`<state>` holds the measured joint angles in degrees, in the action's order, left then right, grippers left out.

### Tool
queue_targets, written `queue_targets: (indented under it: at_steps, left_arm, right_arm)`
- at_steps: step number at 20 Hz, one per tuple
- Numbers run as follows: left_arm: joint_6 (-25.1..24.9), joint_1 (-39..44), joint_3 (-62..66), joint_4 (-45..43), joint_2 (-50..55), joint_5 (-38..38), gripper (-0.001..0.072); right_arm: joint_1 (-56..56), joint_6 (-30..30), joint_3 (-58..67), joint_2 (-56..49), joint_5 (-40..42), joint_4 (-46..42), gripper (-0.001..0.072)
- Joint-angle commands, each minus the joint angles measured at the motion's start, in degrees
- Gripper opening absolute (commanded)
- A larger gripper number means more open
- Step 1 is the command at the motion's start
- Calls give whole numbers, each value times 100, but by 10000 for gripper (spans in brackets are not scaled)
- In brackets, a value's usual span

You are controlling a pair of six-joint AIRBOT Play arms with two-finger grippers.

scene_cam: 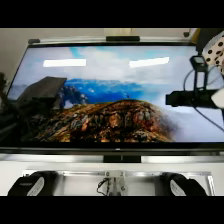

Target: Fold the shirts.

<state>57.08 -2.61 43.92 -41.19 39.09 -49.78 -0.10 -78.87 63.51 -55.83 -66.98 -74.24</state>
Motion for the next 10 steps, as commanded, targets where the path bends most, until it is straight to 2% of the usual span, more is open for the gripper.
queue_targets:
  at_steps: [1,3,5,7,10]
  left_arm:
    - [1158,-125,2140,-608,2483,-2767,32]
    - [1368,-125,2634,240,3493,-3748,32]
    - [1137,-122,2677,1115,4138,-4312,31]
    - [905,-85,2677,1526,4500,-4562,31]
    - [850,39,2677,1572,4682,-4581,32]
  right_arm:
    - [4,-369,903,-1469,-2083,824,167]
    - [4,-404,903,-1926,-2450,1467,167]
    - [2,-402,903,-2173,-2514,1908,167]
    - [2,-402,903,-2223,-2317,1976,167]
    - [4,-402,903,-2221,-2286,2009,167]
